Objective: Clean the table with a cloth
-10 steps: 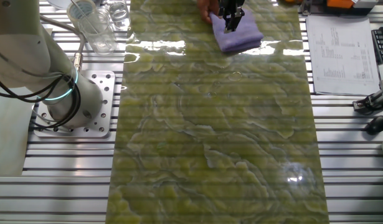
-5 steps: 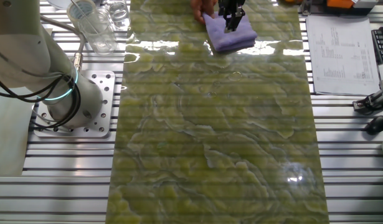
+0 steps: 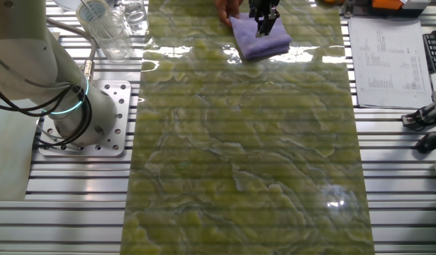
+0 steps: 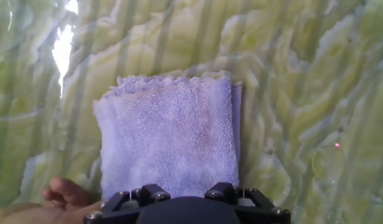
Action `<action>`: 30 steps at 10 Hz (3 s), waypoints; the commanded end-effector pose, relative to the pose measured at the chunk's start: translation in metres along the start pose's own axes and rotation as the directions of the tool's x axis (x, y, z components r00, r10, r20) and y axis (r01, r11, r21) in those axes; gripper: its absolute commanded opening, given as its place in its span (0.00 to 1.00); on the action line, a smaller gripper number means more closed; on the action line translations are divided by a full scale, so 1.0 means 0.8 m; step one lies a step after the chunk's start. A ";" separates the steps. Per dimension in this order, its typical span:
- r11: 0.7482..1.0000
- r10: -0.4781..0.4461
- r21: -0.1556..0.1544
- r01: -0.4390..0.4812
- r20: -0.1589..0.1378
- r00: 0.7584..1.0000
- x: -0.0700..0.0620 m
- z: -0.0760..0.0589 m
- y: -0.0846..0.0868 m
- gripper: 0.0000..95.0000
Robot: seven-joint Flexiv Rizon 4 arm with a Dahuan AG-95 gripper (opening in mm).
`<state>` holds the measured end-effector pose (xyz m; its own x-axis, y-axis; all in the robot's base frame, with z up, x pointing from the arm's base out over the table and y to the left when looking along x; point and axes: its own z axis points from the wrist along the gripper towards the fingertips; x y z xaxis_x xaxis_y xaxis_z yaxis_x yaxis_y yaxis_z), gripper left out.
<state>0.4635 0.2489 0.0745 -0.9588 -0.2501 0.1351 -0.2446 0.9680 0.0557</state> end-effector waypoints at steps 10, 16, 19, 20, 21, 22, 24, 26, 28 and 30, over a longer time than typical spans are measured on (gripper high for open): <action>1.000 0.020 0.021 -0.021 0.057 0.998 0.000 0.000 0.000 1.00; 0.998 0.051 0.031 -0.054 0.101 0.994 -0.017 0.030 0.013 1.00; 0.996 0.071 0.047 -0.077 0.126 0.990 -0.022 0.046 0.016 1.00; 0.995 0.074 0.057 -0.082 0.134 0.988 -0.024 0.053 0.015 1.00; 0.995 0.069 0.063 -0.078 0.137 0.988 -0.024 0.056 0.013 1.00; 0.995 0.066 0.066 -0.076 0.138 0.988 -0.025 0.058 0.012 1.00; 0.995 0.064 0.071 -0.075 0.141 0.988 -0.028 0.068 0.012 1.00; 0.994 0.055 0.089 -0.067 0.141 0.989 -0.029 0.079 0.012 1.00; 0.992 0.044 0.114 -0.059 0.137 0.990 -0.028 0.091 0.011 0.80; 0.992 0.043 0.113 -0.059 0.137 0.990 -0.027 0.093 0.009 0.80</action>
<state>0.4724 0.2633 0.0007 -0.9796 -0.2010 -0.0034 -0.2004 0.9777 -0.0634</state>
